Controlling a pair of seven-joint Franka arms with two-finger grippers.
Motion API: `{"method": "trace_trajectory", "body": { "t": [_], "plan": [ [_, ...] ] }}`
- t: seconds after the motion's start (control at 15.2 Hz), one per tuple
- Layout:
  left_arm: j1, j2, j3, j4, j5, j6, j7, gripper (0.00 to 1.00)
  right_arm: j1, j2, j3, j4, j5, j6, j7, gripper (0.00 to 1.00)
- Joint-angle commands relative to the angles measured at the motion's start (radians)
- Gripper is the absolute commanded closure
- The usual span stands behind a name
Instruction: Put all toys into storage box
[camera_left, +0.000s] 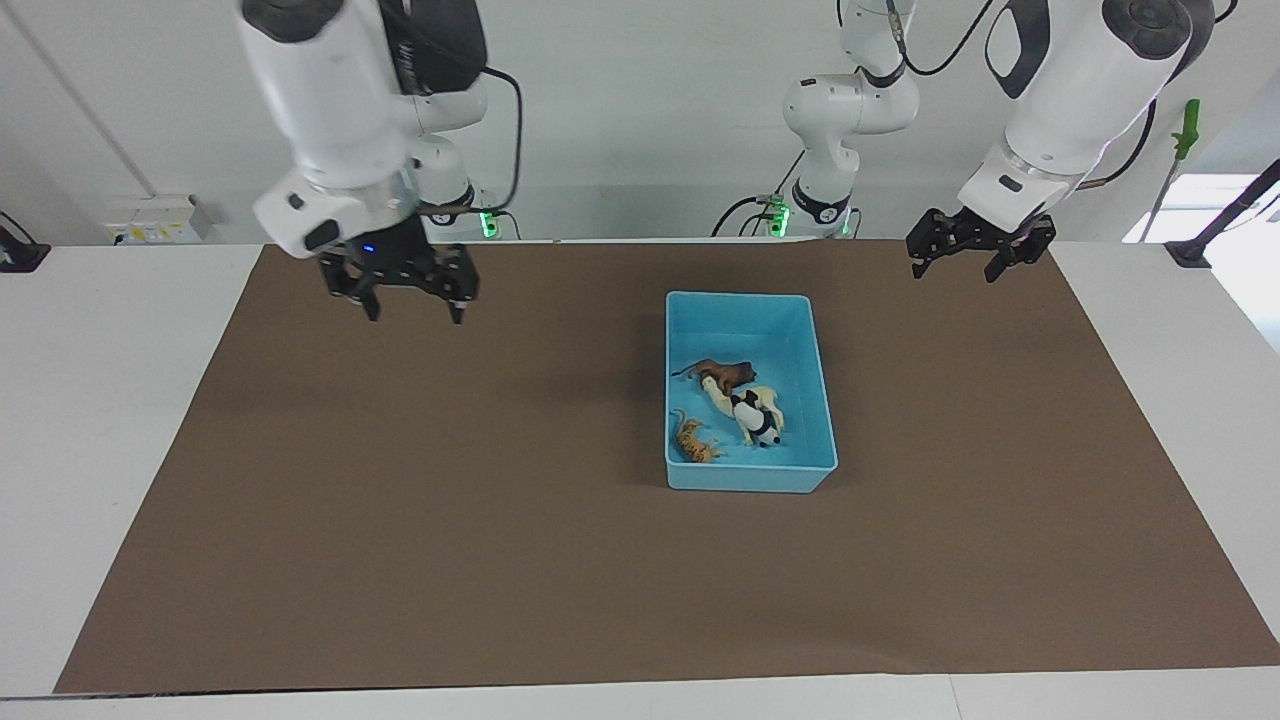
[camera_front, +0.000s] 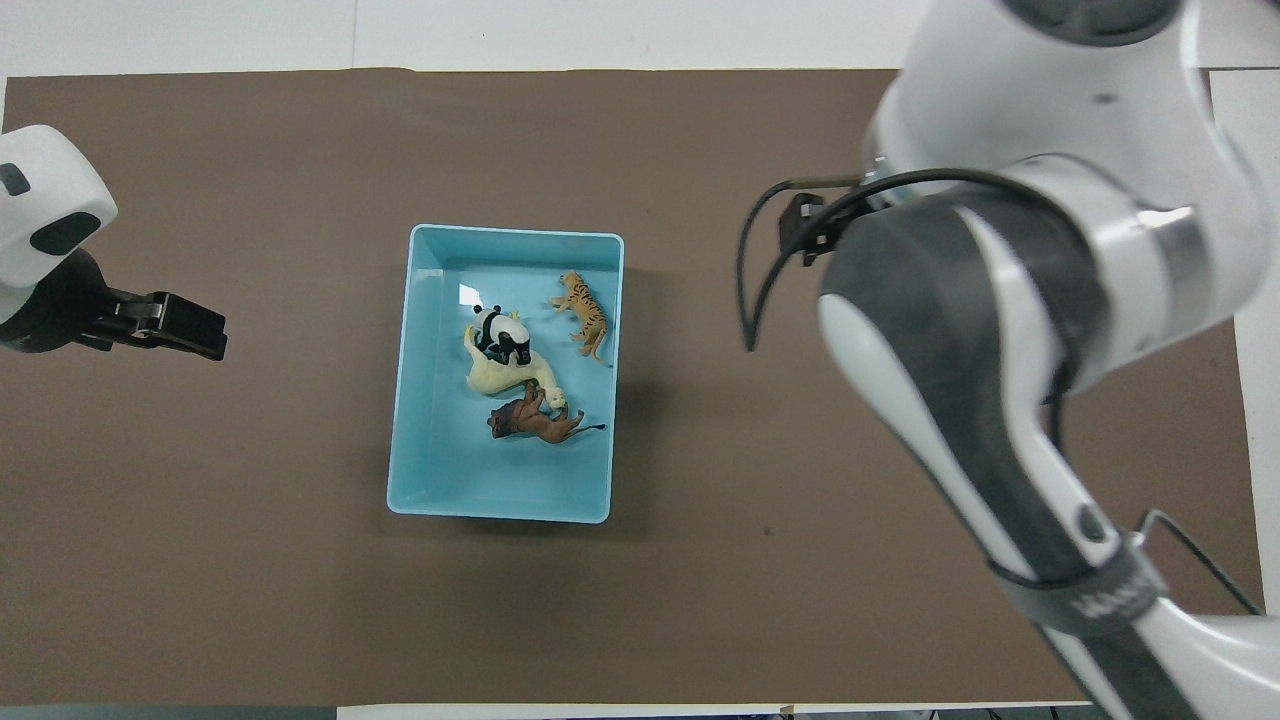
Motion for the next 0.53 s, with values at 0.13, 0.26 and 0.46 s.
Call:
{"method": "trace_trajectory", "body": {
  "t": [0.13, 0.26, 0.46],
  "plan": [
    [-0.011, 0.009, 0.004, 0.028, 0.018, 0.011, 0.0, 0.0, -0.142, -0.146, 0.017, -0.17, 0.003, -0.057, -0.11, 0.0],
    [-0.018, 0.017, 0.004, 0.026, 0.019, 0.017, -0.003, 0.0, -0.171, -0.185, 0.018, -0.252, 0.005, -0.01, -0.112, 0.0],
    [-0.04, 0.014, 0.004, 0.017, 0.018, 0.026, -0.003, 0.0, -0.168, -0.272, 0.018, -0.457, 0.026, 0.149, -0.121, 0.0]
  ]
}}
